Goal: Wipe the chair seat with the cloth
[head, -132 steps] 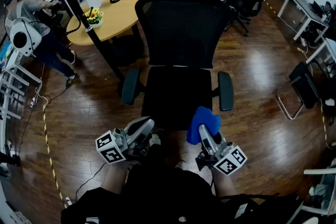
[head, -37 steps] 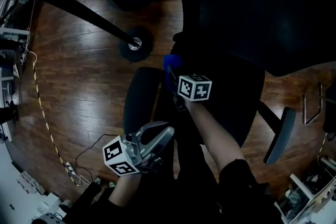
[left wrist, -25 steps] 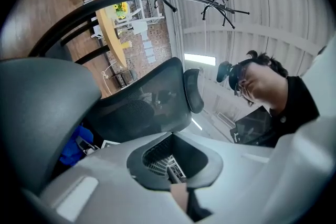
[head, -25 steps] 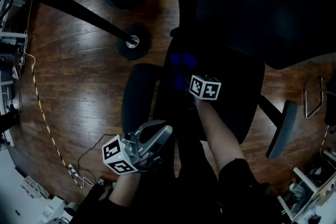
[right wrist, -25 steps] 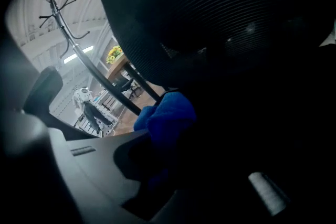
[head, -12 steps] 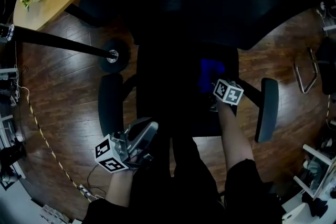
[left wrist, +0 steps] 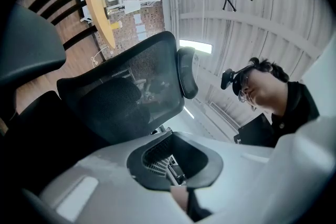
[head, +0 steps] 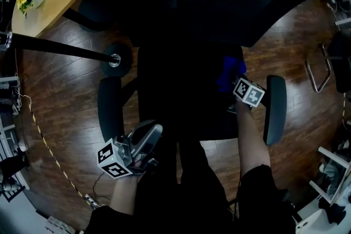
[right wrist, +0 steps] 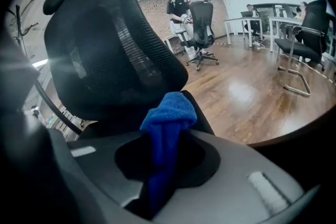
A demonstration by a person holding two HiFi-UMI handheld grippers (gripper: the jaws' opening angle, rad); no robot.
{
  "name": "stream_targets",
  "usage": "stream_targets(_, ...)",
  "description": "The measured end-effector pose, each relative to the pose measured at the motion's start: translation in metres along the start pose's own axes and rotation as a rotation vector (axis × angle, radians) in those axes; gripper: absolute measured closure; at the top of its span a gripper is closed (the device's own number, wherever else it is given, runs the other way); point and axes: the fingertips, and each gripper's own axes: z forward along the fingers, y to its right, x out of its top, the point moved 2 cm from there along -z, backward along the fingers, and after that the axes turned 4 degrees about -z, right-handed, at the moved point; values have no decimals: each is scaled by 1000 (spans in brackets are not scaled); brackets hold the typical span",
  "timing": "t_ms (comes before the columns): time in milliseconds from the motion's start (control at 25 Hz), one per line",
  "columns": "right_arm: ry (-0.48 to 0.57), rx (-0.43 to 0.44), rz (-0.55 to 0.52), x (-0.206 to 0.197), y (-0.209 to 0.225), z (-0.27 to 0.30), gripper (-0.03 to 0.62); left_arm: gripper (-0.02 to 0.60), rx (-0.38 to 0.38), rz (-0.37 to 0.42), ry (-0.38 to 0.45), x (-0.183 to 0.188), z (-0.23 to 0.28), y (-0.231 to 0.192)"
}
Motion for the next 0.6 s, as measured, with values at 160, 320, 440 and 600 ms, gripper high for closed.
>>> stream_targets(160,48,143,-211,4,-73,-17,531,589,14,12,27,5,-13,1)
stream_targets(320,41,388,-214,-20,-185,-27,531,589,38,23,87,17,-31,2)
stream_targets(440,-23,514,-170,-53,-258,-19,531,589,56,34,125,25,-47,3)
stream_targets(600,-122,601,-164,-107,-337,2,531,589,89,38,171,30,-71,2)
